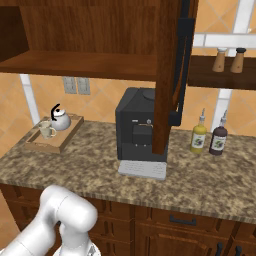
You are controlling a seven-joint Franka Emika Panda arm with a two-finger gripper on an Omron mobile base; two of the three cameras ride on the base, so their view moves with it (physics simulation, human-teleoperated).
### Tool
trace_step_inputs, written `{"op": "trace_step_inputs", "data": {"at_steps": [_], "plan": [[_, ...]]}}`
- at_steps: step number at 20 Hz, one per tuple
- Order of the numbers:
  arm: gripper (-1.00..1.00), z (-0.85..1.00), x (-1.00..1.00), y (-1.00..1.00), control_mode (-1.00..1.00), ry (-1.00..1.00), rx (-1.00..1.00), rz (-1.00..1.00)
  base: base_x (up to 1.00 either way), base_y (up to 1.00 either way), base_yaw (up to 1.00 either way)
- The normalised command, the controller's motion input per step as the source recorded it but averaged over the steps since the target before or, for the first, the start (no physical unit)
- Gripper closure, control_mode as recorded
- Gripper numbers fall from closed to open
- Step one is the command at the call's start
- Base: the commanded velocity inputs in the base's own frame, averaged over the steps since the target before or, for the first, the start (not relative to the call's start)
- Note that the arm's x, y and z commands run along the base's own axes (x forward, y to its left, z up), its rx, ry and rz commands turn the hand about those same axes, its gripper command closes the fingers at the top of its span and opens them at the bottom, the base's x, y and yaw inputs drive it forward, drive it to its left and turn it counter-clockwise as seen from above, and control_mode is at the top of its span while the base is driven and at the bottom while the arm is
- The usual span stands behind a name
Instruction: Pick the kettle from the counter and place it on the tray. Then pick the mug from the cabinet and place it on the tray. Then close the cabinet doors.
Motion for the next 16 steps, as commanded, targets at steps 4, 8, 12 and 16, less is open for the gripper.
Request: {"op": "trace_step_inputs", "data": {"at_steps": [4, 8, 12, 16], "plan": [[1.00, 0.05, 0.13, 0.33, -1.00, 0.01, -0.06, 0.00, 0.00, 0.00, 0.00], [1.00, 0.12, 0.01, 0.63, -1.00, 0.08, -0.15, 0.00, 0.00, 0.00, 0.00], [1.00, 0.05, 0.00, 0.47, -1.00, 0.05, -0.11, 0.00, 0.00, 0.00, 0.00], [1.00, 0.18, 0.00, 0.09, -1.00, -0.03, -0.01, -0.05, 0.00, 0.00, 0.00]]}}
